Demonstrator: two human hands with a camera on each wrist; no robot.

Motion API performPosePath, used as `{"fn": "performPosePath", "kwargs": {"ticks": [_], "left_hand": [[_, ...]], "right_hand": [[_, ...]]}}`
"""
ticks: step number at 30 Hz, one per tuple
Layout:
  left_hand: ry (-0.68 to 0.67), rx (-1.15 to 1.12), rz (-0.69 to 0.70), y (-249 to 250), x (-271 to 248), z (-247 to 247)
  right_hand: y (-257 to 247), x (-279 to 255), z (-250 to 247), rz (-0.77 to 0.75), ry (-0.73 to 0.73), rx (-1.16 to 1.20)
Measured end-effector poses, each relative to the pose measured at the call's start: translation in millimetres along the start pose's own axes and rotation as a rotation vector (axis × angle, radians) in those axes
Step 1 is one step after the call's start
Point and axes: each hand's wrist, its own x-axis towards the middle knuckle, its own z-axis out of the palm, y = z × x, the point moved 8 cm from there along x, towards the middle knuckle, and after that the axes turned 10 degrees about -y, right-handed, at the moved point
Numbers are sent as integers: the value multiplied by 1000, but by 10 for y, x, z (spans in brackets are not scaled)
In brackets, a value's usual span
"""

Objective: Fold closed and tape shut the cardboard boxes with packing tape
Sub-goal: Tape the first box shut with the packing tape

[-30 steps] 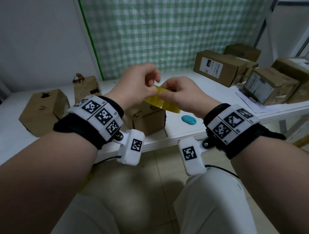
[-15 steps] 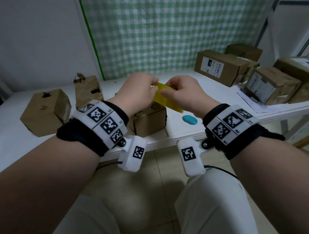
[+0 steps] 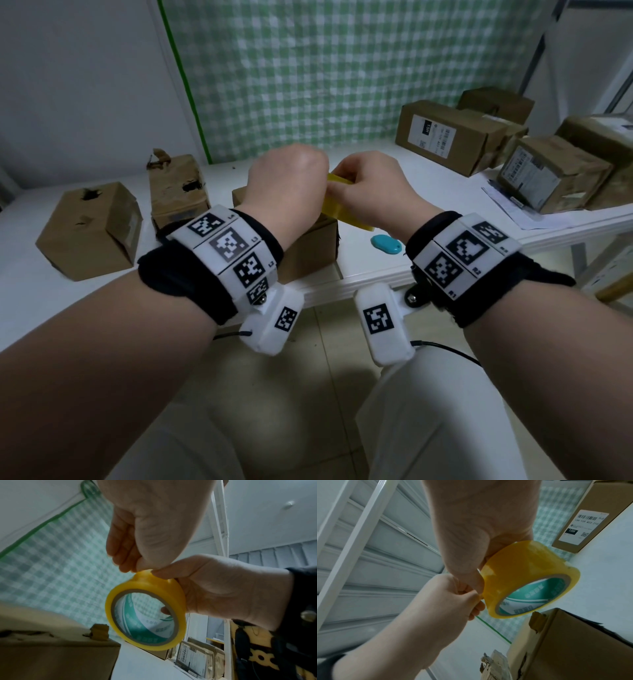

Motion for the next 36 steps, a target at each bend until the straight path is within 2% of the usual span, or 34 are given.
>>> {"fn": "performPosePath", "kwargs": {"ticks": [2, 4, 7, 11, 14, 17, 19, 21, 23, 25, 26, 32, 36], "left_hand": [[-17, 35, 36, 33, -2, 28], [-18, -20, 130, 56, 0, 45], [-89, -325, 208, -61, 36, 83], [-285, -923, 78, -217, 32, 238], [-295, -1047, 31, -245, 15, 318], [-241, -1042, -43, -364, 42, 377], [-185, -928, -70, -433, 54, 378], [-139, -710, -63, -462, 69, 350], [-117, -583, -54, -481, 77, 304], [-131, -578, -54, -501, 90, 249], [-155, -565, -48, -492, 94, 230], [-294, -570, -95, -595, 100, 461], [-341, -523, -145, -734, 75, 716]], "right_hand": [[36, -2, -32, 11, -3, -1], [110, -7, -83, 39, -13, 14], [202, -9, -115, 55, -79, 81], [239, -34, -87, 21, -104, 245], [280, -88, -25, 23, -163, 387], [305, -163, 75, 17, -272, 619], [306, -179, 112, 15, -274, 673], [276, -162, 129, 24, -237, 624], [257, -134, 114, 59, -206, 403], [307, -116, 107, 121, -191, 120], [350, -118, 119, 151, -198, 62], [345, -164, 352, 229, -333, 127], [342, -152, 528, 256, -391, 159]]}}
